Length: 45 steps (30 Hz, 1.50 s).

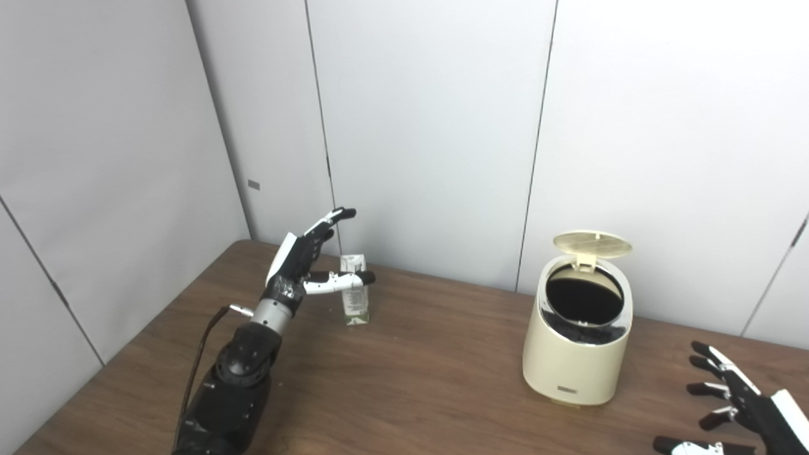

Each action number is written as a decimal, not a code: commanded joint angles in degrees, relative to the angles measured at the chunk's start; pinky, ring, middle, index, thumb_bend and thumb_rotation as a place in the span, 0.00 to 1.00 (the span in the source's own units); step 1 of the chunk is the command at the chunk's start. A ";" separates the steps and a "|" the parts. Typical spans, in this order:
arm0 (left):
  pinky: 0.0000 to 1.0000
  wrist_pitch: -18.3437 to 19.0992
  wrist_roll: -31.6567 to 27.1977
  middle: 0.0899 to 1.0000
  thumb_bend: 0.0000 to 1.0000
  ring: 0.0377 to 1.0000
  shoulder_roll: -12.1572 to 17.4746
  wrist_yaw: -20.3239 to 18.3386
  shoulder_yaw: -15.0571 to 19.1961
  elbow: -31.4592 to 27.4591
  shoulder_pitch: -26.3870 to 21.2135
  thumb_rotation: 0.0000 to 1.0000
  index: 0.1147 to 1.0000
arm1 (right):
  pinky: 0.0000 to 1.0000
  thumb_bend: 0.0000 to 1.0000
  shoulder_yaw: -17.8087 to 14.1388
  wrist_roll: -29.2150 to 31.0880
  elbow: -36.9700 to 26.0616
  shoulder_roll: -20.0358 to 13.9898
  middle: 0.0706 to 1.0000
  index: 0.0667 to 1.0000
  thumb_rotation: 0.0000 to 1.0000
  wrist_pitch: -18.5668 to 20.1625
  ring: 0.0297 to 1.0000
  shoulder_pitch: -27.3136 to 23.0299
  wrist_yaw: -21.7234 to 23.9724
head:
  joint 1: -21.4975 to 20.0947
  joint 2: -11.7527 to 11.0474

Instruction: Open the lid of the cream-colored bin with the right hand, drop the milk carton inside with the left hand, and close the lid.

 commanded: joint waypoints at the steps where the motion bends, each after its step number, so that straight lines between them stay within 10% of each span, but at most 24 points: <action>1: 0.90 -0.45 0.12 0.96 0.96 0.96 2.11 -0.04 0.01 0.37 -3.27 0.28 0.93 | 0.52 0.84 -1.01 0.25 -2.57 -1.08 0.87 0.90 0.28 -1.11 0.75 -1.62 -0.34 | -0.05 0.05; 27: 0.91 -0.08 -1.79 0.94 0.67 0.93 2.56 -2.92 -0.57 9.72 -5.44 0.01 0.96 | 0.49 0.85 -1.42 -0.52 -5.13 -1.87 0.86 0.89 0.26 -0.17 0.71 0.12 0.28 | -1.60 0.23; 45: 0.86 0.08 0.47 0.90 0.63 0.90 4.47 -3.67 -2.34 13.00 -7.54 0.00 0.91 | 0.48 0.84 -1.87 -0.69 -7.26 -1.48 0.87 0.88 0.23 0.51 0.71 2.09 0.51 | -3.18 0.32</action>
